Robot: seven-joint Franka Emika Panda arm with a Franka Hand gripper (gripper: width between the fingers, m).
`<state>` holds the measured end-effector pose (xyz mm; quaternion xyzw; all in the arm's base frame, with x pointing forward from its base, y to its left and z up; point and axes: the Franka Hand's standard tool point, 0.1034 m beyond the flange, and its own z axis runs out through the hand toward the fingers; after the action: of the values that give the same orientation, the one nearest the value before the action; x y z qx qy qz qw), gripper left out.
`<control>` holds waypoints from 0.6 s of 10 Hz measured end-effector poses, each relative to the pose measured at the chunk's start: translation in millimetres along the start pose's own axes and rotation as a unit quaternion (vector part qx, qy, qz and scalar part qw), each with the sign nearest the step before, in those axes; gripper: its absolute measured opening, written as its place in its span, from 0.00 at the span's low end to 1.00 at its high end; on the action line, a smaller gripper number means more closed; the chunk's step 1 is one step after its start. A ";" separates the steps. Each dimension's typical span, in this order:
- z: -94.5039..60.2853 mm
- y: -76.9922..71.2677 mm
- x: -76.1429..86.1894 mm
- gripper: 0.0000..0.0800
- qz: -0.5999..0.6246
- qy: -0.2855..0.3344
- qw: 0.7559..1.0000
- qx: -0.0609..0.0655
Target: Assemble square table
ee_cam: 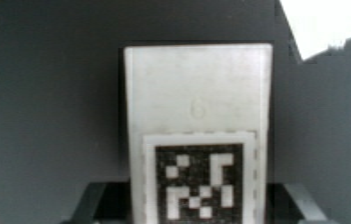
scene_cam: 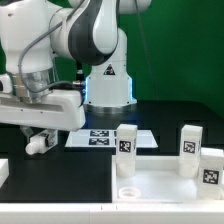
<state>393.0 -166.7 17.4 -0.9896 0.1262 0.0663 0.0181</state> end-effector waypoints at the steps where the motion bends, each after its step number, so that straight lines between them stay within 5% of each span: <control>1: -9.4 -6.2 3.0 0.35 -0.059 0.002 0.998 0.000; 3: -26.8 -32.9 9.6 0.35 -0.230 -0.006 0.973 -0.021; 6: -26.4 -30.0 8.5 0.36 -0.309 -0.004 0.951 -0.024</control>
Offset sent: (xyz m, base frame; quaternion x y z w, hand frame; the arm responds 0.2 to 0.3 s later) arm -0.0010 0.0173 0.0158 -0.0185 0.0275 -0.0973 0.9947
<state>412.0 -141.2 43.0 -0.9800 -0.1873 0.0648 0.0150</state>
